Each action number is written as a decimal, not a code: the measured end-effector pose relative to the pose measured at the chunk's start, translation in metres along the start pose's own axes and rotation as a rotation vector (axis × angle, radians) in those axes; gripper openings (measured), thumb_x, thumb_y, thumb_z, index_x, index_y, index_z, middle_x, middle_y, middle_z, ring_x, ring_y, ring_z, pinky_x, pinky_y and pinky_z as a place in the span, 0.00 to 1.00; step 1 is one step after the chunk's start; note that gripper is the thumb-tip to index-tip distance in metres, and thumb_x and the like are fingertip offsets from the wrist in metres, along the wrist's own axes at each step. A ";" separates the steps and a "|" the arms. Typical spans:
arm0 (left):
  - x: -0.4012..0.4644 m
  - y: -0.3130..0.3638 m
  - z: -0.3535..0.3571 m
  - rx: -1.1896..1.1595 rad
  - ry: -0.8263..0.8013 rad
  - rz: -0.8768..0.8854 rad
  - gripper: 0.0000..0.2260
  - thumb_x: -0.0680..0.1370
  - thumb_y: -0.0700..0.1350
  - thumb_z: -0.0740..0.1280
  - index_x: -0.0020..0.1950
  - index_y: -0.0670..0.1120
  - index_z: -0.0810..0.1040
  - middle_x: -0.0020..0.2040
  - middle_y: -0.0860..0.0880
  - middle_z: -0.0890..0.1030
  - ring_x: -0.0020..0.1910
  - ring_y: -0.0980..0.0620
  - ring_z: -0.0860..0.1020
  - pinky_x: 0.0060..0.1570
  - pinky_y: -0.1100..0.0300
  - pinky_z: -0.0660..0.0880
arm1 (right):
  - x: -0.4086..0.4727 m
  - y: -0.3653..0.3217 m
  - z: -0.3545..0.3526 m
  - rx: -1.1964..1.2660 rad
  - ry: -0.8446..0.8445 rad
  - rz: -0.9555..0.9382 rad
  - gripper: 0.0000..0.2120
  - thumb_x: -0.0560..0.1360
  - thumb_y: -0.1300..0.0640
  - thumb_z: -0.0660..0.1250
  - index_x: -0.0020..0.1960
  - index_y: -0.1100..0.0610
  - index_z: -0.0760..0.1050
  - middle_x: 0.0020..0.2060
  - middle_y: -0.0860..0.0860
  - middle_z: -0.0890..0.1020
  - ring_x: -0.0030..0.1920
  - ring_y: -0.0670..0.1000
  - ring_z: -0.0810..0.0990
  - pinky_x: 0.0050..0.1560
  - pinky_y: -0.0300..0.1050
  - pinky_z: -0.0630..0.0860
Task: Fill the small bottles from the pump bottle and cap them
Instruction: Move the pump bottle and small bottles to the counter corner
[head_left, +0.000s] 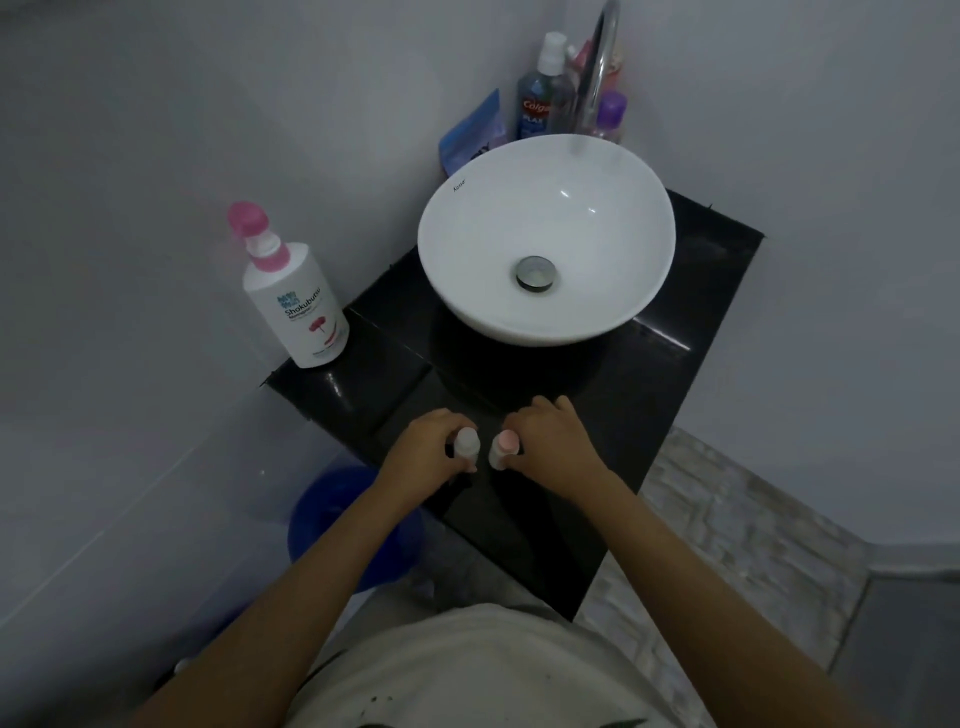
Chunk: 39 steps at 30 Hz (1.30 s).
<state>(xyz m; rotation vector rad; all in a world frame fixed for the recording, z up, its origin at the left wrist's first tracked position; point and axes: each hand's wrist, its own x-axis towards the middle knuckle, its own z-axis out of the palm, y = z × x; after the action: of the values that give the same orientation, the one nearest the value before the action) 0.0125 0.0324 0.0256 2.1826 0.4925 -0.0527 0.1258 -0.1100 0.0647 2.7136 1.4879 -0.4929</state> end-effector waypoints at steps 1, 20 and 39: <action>0.000 0.000 0.000 0.007 -0.005 -0.003 0.19 0.66 0.39 0.77 0.55 0.45 0.80 0.52 0.48 0.78 0.50 0.52 0.77 0.52 0.58 0.76 | 0.000 0.000 0.000 -0.001 -0.008 -0.004 0.14 0.72 0.47 0.66 0.52 0.54 0.75 0.49 0.52 0.80 0.53 0.53 0.72 0.54 0.47 0.61; -0.003 -0.023 -0.051 -0.030 0.438 -0.205 0.16 0.69 0.42 0.75 0.56 0.46 0.80 0.51 0.48 0.80 0.49 0.51 0.78 0.50 0.57 0.76 | 0.055 -0.035 -0.044 0.308 0.077 -0.127 0.13 0.70 0.48 0.68 0.50 0.55 0.74 0.45 0.50 0.80 0.45 0.51 0.78 0.43 0.45 0.73; 0.032 -0.072 -0.093 -0.117 0.791 -0.512 0.12 0.70 0.39 0.73 0.52 0.42 0.80 0.50 0.44 0.83 0.46 0.49 0.78 0.43 0.60 0.71 | 0.202 -0.110 -0.039 0.275 -0.044 -0.221 0.11 0.72 0.56 0.67 0.49 0.62 0.75 0.47 0.58 0.80 0.48 0.57 0.79 0.41 0.42 0.69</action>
<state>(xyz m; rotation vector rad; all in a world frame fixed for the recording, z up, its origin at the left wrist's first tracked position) 0.0027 0.1540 0.0219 1.8454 1.4449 0.5653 0.1471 0.1223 0.0614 2.7184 1.8453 -0.8162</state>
